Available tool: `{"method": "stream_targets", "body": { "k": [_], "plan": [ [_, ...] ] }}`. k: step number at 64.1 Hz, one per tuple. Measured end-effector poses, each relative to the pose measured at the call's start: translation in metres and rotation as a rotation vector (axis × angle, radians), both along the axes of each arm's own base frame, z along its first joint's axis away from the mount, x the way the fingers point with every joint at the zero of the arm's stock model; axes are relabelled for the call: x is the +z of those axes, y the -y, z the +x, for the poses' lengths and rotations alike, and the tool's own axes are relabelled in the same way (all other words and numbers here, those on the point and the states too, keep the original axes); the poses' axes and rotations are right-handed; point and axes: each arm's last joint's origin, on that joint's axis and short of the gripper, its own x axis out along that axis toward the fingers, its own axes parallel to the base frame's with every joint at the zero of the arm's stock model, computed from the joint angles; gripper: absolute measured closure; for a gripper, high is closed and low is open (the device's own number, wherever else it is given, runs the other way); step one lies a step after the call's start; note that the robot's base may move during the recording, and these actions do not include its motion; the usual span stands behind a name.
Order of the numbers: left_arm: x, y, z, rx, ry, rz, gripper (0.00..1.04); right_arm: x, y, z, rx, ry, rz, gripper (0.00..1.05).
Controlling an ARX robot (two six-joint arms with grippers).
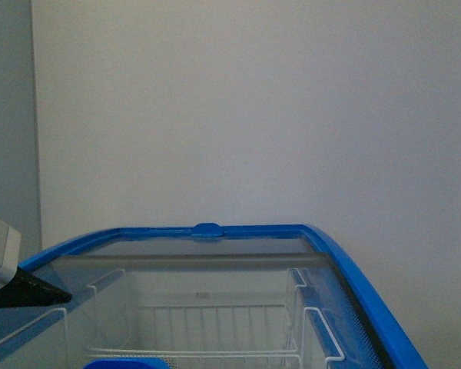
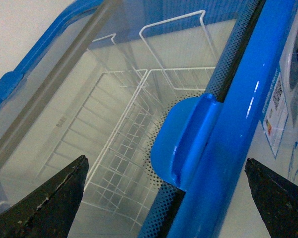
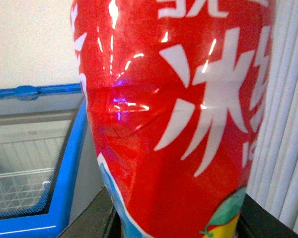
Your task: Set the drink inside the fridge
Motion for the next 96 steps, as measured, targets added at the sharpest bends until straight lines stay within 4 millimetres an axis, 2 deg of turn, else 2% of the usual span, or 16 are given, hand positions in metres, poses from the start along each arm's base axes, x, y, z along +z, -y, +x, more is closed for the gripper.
{"method": "stream_targets", "body": {
  "k": [22,35,48,55,63,74,84,90,96],
  "plan": [
    [-0.005,0.018,0.046,-0.006,-0.019,0.064,0.08,0.000,0.000,0.000,0.000,0.000,0.000,0.67],
    [-0.004,0.025,0.076,-0.001,-0.008,0.029,0.08,0.000,0.000,0.000,0.000,0.000,0.000,0.67],
    [0.006,0.031,0.112,0.089,0.059,0.017,0.08,0.000,0.000,0.000,0.000,0.000,0.000,0.67],
    [0.016,0.037,0.142,0.180,0.132,0.000,0.08,0.000,0.000,0.000,0.000,0.000,0.000,0.67],
    [0.032,0.039,0.161,0.318,0.172,-0.067,0.08,0.000,0.000,0.000,0.000,0.000,0.000,0.67],
    [0.050,0.032,0.153,0.401,0.125,-0.190,0.08,0.000,0.000,0.000,0.000,0.000,0.000,0.67],
    [0.065,0.021,0.126,0.517,0.050,-0.388,0.08,0.000,0.000,0.000,0.000,0.000,0.000,0.67],
    [0.074,0.010,0.099,0.616,-0.021,-0.530,0.08,0.000,0.000,0.000,0.000,0.000,0.000,0.67],
    [0.078,-0.003,0.059,0.693,-0.100,-0.665,0.08,0.000,0.000,0.000,0.000,0.000,0.000,0.67]
  ]
}}
